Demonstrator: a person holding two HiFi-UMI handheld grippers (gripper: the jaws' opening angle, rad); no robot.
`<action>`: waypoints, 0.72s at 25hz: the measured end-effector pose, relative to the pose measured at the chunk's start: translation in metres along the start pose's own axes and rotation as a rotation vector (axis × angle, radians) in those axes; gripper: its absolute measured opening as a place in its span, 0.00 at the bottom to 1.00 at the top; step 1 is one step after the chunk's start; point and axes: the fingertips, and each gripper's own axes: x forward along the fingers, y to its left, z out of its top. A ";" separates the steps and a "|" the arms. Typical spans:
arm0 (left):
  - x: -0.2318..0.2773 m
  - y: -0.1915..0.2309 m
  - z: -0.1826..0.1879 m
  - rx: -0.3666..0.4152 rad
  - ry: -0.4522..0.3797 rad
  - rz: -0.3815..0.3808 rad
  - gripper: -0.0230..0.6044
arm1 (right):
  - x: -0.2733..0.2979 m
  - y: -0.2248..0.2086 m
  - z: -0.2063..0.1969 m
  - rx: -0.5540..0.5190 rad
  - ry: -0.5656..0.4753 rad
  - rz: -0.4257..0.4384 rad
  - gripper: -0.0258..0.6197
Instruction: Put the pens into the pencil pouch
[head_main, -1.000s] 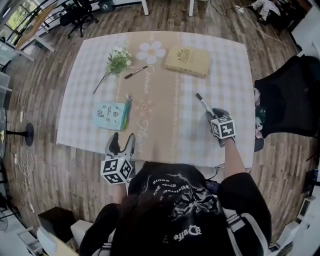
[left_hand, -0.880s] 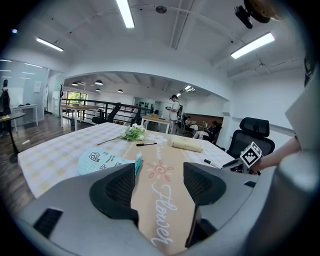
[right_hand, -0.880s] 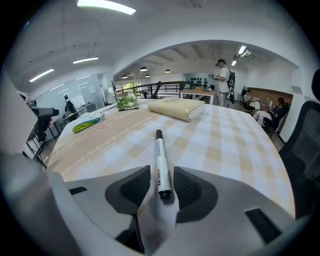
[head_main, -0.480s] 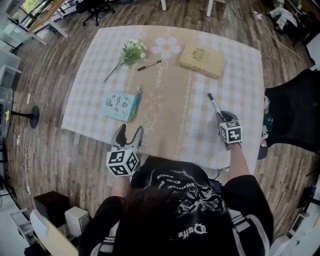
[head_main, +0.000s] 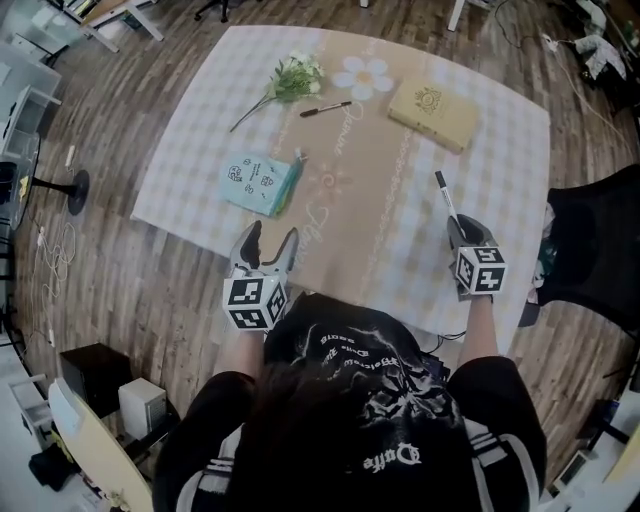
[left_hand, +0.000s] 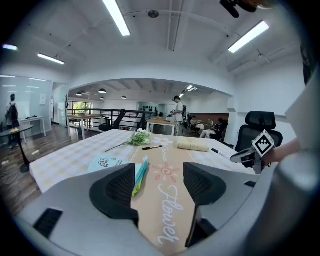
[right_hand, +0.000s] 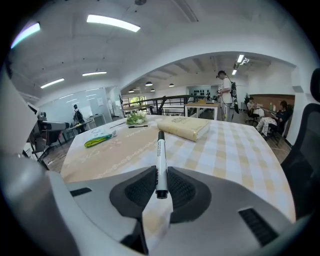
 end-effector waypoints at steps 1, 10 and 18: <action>0.001 0.001 -0.001 0.015 0.006 0.002 0.53 | -0.002 0.006 0.002 -0.012 -0.004 0.008 0.16; 0.021 0.018 -0.007 0.214 0.072 -0.010 0.53 | -0.035 0.064 0.036 -0.100 -0.087 0.067 0.16; 0.050 0.038 -0.028 0.365 0.178 -0.060 0.53 | -0.036 0.122 0.006 -0.063 -0.032 0.130 0.17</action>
